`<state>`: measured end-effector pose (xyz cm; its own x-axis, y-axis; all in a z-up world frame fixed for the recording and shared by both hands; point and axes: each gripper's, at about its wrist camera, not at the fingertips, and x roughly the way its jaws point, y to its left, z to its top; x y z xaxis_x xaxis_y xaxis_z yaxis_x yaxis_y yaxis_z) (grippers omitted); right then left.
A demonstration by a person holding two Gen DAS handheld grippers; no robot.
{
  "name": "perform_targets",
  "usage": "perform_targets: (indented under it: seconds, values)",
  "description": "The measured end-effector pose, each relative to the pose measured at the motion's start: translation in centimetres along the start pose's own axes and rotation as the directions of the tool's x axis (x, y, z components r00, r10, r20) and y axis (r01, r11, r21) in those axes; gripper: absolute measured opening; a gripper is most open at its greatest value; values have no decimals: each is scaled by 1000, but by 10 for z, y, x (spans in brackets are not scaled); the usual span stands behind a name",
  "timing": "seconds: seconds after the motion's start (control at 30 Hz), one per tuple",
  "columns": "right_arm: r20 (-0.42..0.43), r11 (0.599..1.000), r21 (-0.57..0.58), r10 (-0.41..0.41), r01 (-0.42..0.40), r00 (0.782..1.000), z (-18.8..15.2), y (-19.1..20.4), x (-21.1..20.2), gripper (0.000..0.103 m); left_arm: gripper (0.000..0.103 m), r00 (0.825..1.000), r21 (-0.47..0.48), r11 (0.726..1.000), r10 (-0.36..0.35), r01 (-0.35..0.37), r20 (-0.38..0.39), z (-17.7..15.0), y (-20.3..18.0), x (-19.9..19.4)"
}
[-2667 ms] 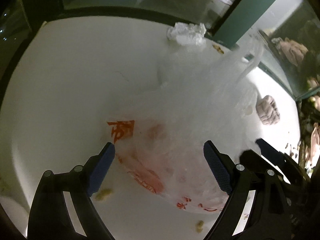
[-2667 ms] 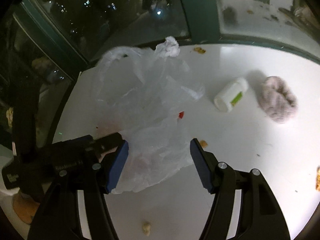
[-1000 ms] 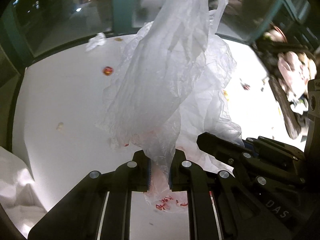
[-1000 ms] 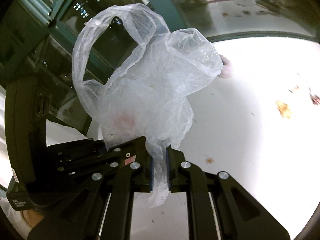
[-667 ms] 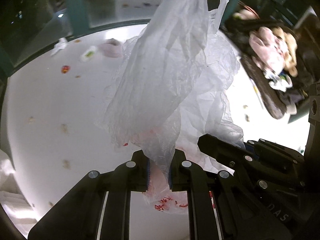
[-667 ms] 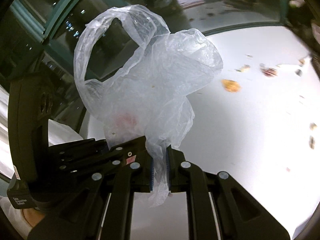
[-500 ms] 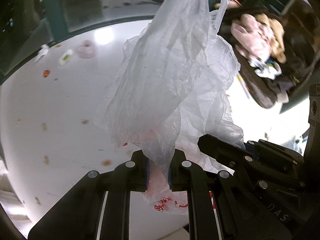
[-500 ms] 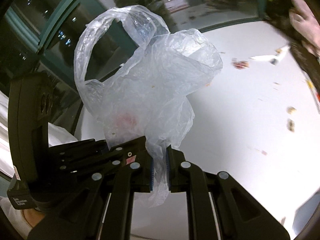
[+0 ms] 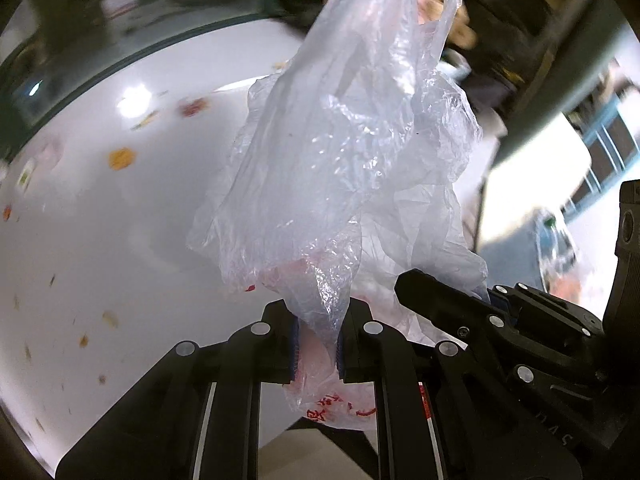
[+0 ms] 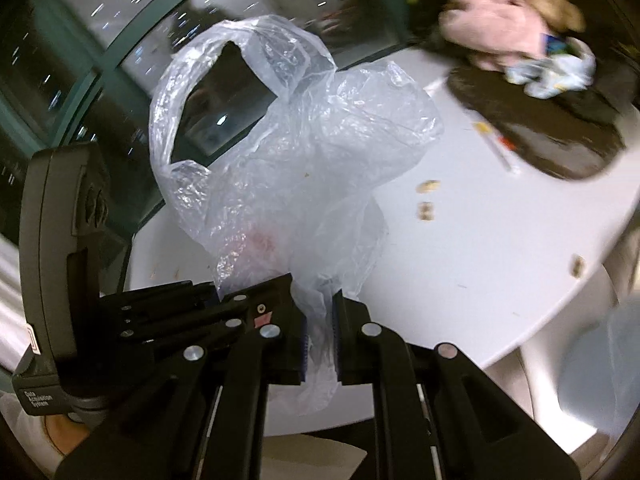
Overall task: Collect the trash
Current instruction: 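Lift the white plastic bag with the right gripper and carry it to the bin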
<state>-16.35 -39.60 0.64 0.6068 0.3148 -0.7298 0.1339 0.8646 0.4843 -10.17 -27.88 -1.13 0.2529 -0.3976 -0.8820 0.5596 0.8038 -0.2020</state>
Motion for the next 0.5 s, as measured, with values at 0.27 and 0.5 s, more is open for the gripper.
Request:
perform_targets:
  seconds: [0.27, 0.5]
  values:
    - [95, 966, 223, -155, 131, 983, -28, -63, -50, 11, 11, 991, 258, 958, -104, 123, -87, 10, -83, 29]
    - [121, 887, 394, -311, 242, 943, -58, -92, -82, 11, 11, 964, 412, 874, -197, 256, -181, -3, -136, 46]
